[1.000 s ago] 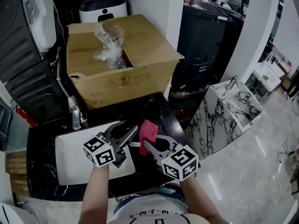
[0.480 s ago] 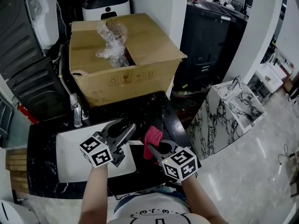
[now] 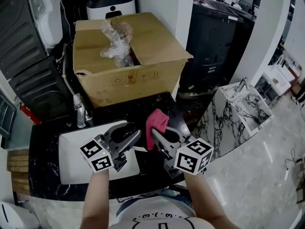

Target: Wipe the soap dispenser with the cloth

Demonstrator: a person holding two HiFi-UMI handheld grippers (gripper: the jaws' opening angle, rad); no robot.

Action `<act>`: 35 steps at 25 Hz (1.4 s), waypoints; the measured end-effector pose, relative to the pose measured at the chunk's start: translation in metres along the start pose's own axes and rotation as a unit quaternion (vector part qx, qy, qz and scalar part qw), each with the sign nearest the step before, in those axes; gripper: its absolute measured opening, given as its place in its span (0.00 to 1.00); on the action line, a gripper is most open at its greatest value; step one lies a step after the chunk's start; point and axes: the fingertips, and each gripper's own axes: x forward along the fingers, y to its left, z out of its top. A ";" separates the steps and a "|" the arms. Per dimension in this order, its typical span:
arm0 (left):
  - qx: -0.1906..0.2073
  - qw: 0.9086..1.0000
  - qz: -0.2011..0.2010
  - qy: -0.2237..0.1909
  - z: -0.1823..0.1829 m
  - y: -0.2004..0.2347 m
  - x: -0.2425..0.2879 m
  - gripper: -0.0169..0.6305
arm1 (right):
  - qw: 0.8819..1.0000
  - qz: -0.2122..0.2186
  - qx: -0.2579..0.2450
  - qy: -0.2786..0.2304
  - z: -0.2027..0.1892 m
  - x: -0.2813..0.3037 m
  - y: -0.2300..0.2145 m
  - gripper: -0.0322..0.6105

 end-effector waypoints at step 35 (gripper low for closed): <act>0.309 0.938 -0.006 0.156 -0.110 -0.032 0.025 0.18 | 0.936 0.122 -0.148 0.296 -0.077 0.006 -0.069 0.13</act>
